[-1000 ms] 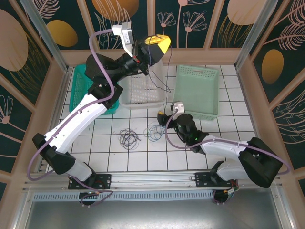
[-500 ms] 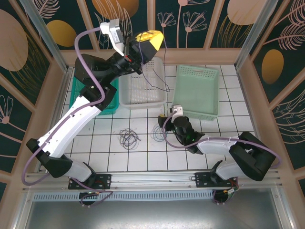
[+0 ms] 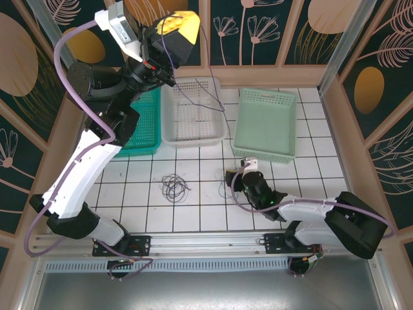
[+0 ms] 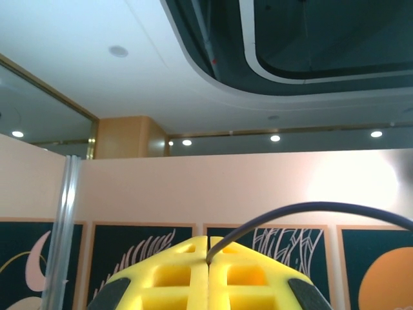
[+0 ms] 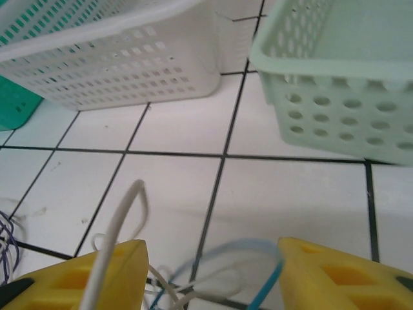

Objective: Untangle the cables

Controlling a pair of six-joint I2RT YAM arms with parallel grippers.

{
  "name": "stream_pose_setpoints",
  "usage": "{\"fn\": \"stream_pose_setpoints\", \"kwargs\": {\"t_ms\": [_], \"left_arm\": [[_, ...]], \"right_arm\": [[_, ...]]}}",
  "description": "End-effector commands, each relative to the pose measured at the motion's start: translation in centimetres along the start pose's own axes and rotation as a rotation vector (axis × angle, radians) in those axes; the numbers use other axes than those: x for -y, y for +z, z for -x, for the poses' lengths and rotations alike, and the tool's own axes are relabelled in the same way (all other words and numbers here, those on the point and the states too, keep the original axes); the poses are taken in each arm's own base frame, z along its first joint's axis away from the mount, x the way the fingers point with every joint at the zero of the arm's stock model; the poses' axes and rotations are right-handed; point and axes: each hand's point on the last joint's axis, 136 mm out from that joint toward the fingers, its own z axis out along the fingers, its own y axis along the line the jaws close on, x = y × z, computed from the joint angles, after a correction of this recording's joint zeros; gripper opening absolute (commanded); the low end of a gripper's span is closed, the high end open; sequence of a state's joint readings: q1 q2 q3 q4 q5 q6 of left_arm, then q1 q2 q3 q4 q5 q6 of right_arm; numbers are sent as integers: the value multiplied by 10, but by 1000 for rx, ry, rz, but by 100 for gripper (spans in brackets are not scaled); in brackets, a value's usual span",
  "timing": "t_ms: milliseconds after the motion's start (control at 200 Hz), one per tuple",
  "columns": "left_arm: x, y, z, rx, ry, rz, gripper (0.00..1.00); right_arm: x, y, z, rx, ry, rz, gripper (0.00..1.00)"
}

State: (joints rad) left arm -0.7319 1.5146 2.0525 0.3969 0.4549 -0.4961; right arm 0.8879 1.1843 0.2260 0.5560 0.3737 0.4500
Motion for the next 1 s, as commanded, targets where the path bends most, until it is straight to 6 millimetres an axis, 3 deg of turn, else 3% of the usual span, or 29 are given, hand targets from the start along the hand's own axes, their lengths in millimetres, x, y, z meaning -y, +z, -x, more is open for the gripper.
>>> {"fn": "stream_pose_setpoints", "kwargs": {"t_ms": [0,380,510,776,996], "left_arm": [[-11,6,5,9,52,53,0],[-11,20,40,77,147,83,0],[-19,19,31,45,172,121,0],[-72,4,-11,-49,213,286,0],[-155,-25,-37,-96,178,430,0]], "right_arm": [[14,-10,-13,-25,43,-36,56],[38,-22,-32,-61,70,-100,60],[38,-23,-30,-53,78,-101,60],[33,-23,-23,-36,78,-88,62],[31,-24,-22,-39,79,-79,62]]}}
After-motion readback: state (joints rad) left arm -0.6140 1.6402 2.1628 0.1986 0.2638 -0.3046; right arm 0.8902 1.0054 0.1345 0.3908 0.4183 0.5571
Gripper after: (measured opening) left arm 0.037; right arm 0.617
